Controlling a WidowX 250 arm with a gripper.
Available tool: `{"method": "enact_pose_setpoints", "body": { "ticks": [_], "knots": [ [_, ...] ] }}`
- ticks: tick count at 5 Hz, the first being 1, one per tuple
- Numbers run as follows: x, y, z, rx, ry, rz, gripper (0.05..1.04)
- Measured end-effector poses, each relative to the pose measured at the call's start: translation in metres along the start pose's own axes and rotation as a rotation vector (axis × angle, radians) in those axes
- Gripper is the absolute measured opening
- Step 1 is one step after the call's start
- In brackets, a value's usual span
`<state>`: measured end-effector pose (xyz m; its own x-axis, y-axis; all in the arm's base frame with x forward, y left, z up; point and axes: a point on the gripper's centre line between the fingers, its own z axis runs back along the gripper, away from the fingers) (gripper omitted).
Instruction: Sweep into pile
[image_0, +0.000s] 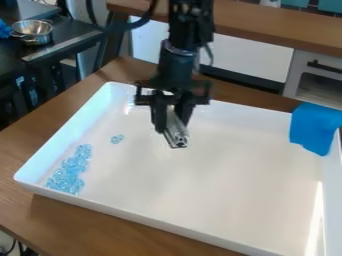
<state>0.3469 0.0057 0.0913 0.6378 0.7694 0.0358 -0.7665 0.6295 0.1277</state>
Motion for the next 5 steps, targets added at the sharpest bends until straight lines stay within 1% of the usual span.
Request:
{"method": "enact_pose_setpoints", "body": {
  "ticks": [1, 2, 3, 4, 5],
  "knots": [
    [0.018, 0.001, -0.01, -0.045, 0.055, 0.165, 0.382],
    [0.034, 0.006, -0.02, -0.08, 0.106, 0.29, 0.382],
    [0.053, 0.019, -0.026, -0.111, 0.119, 0.486, 0.382],
    [0.048, 0.026, -0.039, -0.08, 0.127, 0.55, 0.382],
    [0.042, 0.033, -0.051, -0.049, 0.121, 0.56, 0.382]
  ]
}}
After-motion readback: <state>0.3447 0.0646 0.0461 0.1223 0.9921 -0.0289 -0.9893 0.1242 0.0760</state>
